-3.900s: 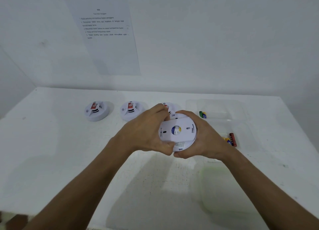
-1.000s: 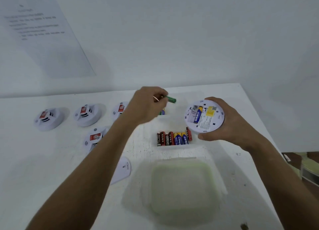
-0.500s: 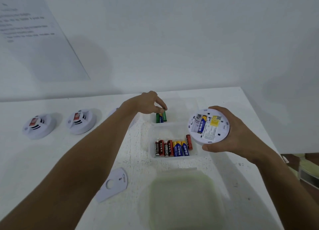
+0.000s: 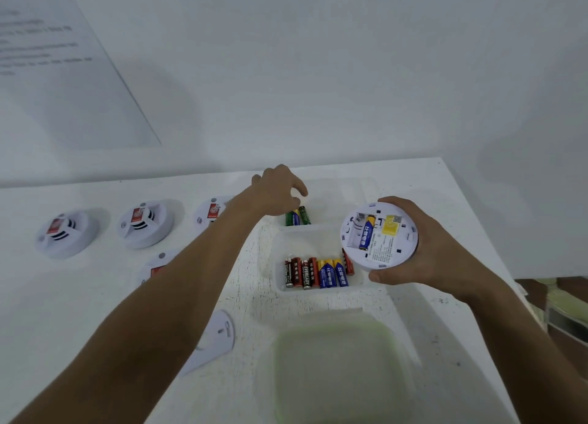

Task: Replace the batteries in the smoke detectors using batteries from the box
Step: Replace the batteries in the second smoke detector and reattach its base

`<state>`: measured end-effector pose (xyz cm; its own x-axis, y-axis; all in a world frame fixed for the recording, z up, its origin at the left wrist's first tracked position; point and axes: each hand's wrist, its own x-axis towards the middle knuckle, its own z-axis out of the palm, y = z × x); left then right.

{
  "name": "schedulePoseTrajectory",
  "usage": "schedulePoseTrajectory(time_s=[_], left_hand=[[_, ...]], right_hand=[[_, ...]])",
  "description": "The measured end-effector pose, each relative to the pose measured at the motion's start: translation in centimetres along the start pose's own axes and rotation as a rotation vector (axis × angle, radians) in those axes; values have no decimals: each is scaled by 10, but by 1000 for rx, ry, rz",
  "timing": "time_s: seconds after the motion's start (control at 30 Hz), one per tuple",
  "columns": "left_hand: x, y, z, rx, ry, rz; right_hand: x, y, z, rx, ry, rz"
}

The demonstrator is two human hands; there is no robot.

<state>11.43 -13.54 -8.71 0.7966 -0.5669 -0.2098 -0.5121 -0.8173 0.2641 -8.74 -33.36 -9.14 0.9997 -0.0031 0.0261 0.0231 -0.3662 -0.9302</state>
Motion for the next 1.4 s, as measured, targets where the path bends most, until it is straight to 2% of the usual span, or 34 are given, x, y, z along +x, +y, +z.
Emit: schedulePoseTrajectory(time_s=[0.07, 0.13, 0.2, 0.3, 0.73, 1.23, 1.3, 1.4], left_hand=[[-18, 12, -7, -72, 159, 37], [-43, 28, -14, -275, 231, 159], [-71, 44, -21, -438, 129, 280], [-92, 56, -21, -457, -39, 349], [-106, 60, -16, -438, -90, 325], [-102, 62, -12, -421, -164, 307], [-101, 63, -8, -451, -107, 300], [-98, 72, -3, -455, 112, 276]], right_hand=[[0, -1, 0, 0, -6, -14], [0, -4, 0, 1, -20, -32], [1, -7, -1, -6, -37, -60], [2, -15, 1, -1, -50, -111], [3, -24, 7, -40, -55, -215], [7, -15, 12, -13, -87, -176], [8, -13, 9, -6, -92, -154], [11, -13, 8, 4, -72, -155]])
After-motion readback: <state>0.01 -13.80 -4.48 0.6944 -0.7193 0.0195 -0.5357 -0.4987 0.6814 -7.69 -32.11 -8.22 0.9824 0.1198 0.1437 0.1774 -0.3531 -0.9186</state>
